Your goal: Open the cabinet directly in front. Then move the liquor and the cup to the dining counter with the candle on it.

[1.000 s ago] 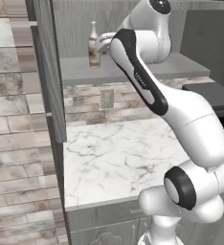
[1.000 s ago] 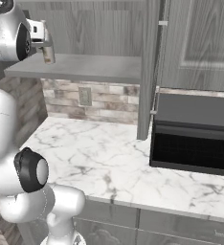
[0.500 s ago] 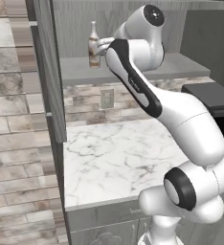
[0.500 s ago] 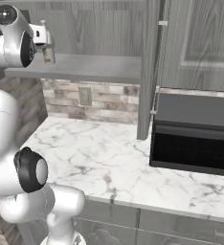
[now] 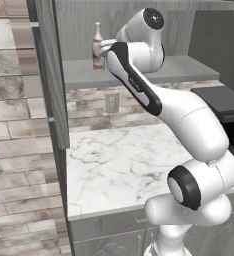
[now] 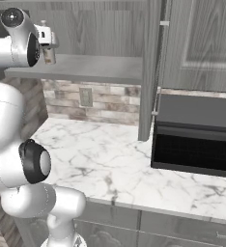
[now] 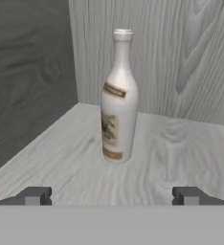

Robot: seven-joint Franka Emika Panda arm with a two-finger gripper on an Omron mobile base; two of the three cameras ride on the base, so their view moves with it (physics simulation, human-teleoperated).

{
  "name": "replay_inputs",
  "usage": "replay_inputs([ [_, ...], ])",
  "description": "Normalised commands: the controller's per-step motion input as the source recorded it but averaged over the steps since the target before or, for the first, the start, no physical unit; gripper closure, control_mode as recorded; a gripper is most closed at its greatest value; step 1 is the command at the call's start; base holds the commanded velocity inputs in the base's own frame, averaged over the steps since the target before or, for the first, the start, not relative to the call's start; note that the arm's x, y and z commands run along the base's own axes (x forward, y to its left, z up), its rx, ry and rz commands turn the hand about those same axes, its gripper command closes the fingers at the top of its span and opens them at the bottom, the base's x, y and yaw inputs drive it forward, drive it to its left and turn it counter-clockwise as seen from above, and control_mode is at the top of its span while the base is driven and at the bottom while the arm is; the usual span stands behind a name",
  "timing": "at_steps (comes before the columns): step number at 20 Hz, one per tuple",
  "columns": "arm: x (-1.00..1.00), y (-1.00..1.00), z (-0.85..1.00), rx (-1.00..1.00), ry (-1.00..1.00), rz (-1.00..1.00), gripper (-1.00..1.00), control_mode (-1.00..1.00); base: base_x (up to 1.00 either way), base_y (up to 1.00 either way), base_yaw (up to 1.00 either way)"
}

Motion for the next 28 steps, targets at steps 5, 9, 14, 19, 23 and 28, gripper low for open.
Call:
replay_inputs([
  [5, 0.34, 0.16, 0.0, 0.0, 0.0, -0.03, -1.0, -1.0, 0.0, 0.0, 0.0],
  [9, 0.34, 0.18, 0.0, 0.0, 0.0, -0.03, -1.0, -1.0, 0.0, 0.0, 0.0],
  [14, 0.35, 0.14, -0.01, 0.0, 0.0, -0.03, -1.0, -1.0, 0.0, 0.0, 0.0],
  [19, 0.31, 0.1, 0.0, 0.0, 0.0, -0.03, -1.0, -1.0, 0.0, 0.0, 0.0],
  [23, 0.22, 0.01, 0.0, 0.0, 0.0, -0.02, -1.0, -1.0, 0.0, 0.0, 0.0],
  [28, 0.25, 0.0, -0.01, 0.0, 0.0, -0.01, -1.0, -1.0, 0.0, 0.0, 0.0],
])
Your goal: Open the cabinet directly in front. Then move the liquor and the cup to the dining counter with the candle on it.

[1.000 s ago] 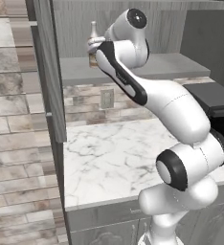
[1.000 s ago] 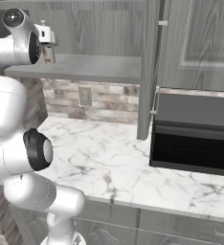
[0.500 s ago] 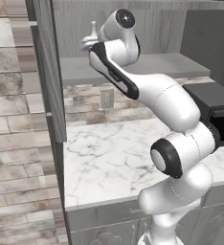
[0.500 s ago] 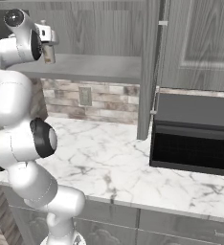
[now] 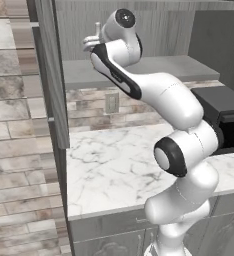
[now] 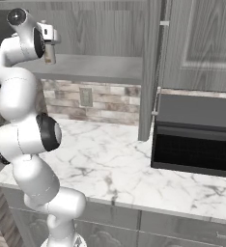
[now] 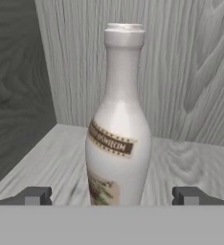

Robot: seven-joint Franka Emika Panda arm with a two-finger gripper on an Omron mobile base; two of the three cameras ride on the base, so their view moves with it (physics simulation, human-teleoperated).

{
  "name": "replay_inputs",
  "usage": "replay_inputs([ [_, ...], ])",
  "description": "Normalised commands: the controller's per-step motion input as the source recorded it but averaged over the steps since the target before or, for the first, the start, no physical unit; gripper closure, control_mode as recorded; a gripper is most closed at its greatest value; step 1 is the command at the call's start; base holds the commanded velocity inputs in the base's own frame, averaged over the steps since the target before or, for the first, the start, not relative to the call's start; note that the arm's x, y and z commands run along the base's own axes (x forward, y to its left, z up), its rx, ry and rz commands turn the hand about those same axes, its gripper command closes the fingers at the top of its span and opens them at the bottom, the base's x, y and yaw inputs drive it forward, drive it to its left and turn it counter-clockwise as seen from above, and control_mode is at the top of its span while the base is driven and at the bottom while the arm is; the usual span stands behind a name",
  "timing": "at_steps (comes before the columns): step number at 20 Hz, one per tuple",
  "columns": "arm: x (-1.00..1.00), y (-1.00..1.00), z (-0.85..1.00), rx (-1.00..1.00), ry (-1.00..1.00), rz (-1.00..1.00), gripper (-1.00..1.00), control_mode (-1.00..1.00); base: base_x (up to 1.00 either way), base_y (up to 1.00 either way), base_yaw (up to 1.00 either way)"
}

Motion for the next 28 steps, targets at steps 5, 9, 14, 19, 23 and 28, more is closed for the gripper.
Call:
replay_inputs([
  [5, 0.23, 0.0, -0.02, 0.0, 0.0, 0.0, -1.0, -1.0, 0.0, 0.0, 0.0],
  [9, 0.16, 0.07, -0.02, 0.0, 0.0, 0.0, -1.0, -1.0, 0.0, 0.0, 0.0],
  [14, 0.17, 0.13, 0.0, 0.0, 0.0, 0.0, -1.0, -1.0, 0.0, 0.0, 0.0],
  [19, 0.16, 0.09, -0.01, 0.0, 0.0, 0.0, -1.0, -1.0, 0.0, 0.0, 0.0],
  [23, 0.11, 0.02, 0.0, 0.0, 0.0, 0.0, -1.0, -1.0, 0.0, 0.0, 0.0],
  [28, 0.09, 0.05, 0.0, -0.01, 0.0, 0.0, 1.0, -1.0, 0.0, 0.0, 0.0],
])
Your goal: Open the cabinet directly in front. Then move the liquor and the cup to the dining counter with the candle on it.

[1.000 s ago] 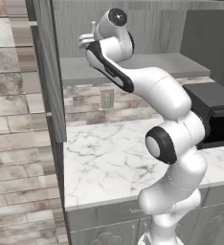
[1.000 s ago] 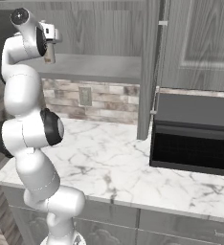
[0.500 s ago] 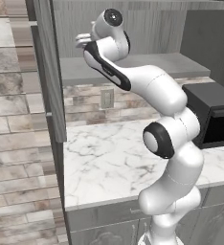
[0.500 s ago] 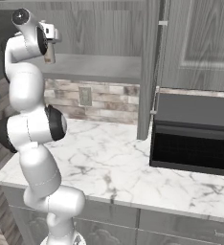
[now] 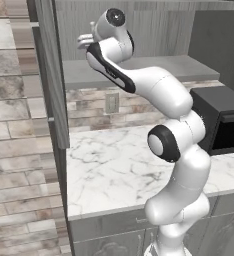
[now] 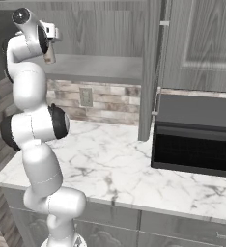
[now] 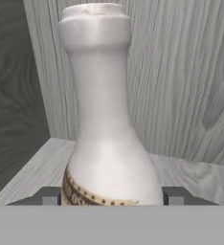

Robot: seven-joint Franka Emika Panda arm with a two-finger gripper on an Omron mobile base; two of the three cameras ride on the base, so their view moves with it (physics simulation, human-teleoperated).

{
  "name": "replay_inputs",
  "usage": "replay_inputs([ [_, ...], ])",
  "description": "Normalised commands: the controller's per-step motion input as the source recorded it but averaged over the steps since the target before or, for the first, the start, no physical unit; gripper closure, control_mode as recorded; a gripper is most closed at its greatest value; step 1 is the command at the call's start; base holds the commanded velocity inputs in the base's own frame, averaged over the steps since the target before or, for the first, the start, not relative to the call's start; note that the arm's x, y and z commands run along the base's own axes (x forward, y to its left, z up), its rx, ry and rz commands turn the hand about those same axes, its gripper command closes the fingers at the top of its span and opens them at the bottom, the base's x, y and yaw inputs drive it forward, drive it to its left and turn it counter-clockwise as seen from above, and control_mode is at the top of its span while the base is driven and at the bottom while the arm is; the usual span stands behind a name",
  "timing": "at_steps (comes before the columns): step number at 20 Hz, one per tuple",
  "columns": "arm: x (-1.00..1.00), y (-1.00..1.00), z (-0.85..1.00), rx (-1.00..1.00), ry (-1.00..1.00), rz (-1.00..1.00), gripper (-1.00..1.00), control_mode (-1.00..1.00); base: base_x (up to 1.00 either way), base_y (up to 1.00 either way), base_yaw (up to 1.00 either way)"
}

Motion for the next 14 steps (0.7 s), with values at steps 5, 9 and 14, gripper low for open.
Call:
replay_inputs([
  [5, 0.0, 0.0, 0.0, 0.0, 0.0, 0.0, 1.0, -1.0, 0.0, 0.0, 0.0],
  [9, 0.0, 0.0, 0.0, 0.0, -0.03, 0.0, 1.0, -1.0, 0.0, 0.0, 0.0],
  [14, -0.04, 0.0, 0.16, 0.0, -0.31, 0.0, 1.0, -1.0, 0.0, 0.0, 0.0],
])
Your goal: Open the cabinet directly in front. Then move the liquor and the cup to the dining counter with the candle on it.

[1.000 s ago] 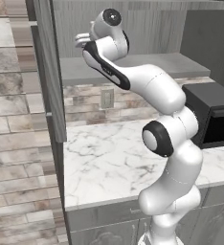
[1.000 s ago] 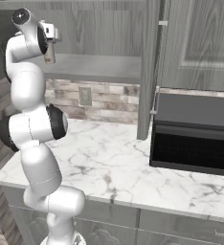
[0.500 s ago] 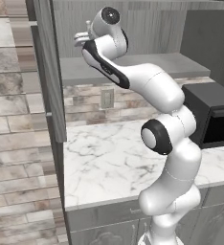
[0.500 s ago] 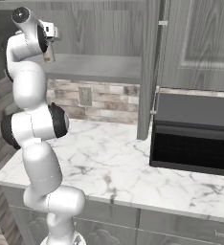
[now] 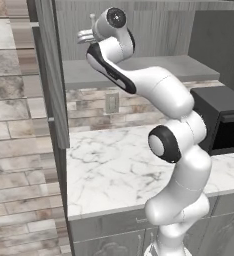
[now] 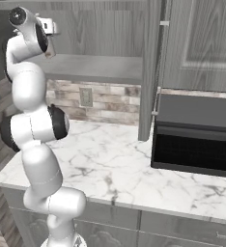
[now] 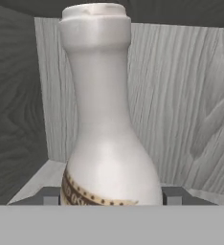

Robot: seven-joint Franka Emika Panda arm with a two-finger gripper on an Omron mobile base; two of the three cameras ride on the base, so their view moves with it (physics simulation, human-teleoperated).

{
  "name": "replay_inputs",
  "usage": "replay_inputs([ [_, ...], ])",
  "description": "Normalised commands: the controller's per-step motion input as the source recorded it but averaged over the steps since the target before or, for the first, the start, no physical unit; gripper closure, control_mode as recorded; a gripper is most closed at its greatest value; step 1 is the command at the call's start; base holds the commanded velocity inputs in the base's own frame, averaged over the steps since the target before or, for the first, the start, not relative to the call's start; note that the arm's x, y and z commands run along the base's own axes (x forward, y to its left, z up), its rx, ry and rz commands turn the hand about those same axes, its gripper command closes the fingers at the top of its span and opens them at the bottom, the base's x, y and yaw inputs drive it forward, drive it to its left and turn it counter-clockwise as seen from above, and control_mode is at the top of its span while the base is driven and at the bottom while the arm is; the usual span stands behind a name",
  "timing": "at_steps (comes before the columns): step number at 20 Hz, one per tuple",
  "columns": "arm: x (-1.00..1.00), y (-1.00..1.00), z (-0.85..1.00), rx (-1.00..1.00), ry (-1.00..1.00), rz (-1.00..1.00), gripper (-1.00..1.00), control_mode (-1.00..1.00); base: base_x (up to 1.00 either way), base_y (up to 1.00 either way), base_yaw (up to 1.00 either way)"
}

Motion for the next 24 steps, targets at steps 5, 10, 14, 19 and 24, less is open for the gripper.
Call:
replay_inputs([
  [5, -0.01, 0.0, 0.01, 0.0, -0.04, 0.0, 1.0, -1.0, 0.0, 0.0, 0.0],
  [10, -0.47, -0.02, 0.12, 0.0, -0.12, 0.0, 1.0, -1.0, 0.0, 0.0, 0.0],
  [14, -0.99, -0.21, 0.03, 0.0, -0.13, -0.04, 1.0, -1.0, 0.0, 0.0, 0.0],
  [19, -1.0, -0.34, 0.0, 0.0, -0.04, -0.09, 1.0, -1.0, 0.0, 0.0, 0.0],
  [24, -1.0, -0.53, 0.0, 0.02, -0.01, -0.16, 1.0, -1.0, 0.0, 0.0, 0.0],
])
